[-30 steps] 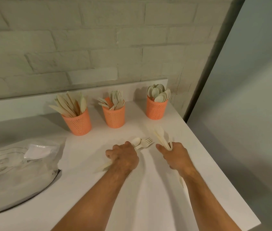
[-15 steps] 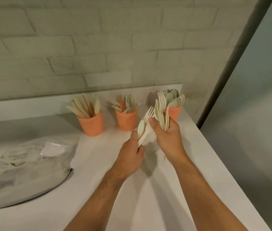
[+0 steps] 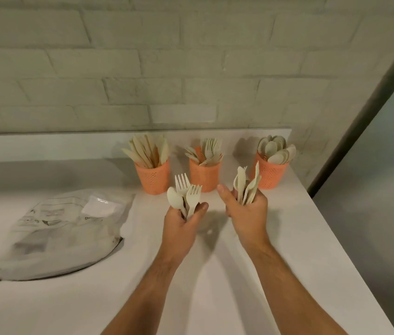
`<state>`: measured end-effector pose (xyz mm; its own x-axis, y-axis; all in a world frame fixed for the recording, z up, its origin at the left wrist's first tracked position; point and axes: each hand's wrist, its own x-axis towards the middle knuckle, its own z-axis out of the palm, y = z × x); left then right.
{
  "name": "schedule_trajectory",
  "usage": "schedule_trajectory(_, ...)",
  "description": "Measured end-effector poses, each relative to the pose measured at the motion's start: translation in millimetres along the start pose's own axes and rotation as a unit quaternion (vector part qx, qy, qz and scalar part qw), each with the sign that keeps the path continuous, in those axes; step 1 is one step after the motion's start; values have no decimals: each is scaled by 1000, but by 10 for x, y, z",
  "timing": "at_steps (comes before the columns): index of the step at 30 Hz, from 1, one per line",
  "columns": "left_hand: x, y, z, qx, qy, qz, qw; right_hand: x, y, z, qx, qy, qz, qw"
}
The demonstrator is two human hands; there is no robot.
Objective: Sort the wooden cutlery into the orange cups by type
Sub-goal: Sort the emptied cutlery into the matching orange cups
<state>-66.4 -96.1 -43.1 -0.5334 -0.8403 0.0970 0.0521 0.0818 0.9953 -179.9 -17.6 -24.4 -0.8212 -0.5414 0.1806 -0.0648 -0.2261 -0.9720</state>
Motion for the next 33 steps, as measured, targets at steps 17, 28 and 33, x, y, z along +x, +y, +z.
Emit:
schedule_trajectory(17, -59, -114, 104, -27, 83, -126, 988, -25, 495, -25, -195, -47, 102, 974)
schedule_trajectory(28, -109, 35, 190, -253, 74, -272, 926, -42, 108, -39, -207, -229, 207, 928)
schedule_trajectory(33, -106, 5, 179, -226, 51, -275, 933, -114, 99, -27, -244, -181, 137, 943)
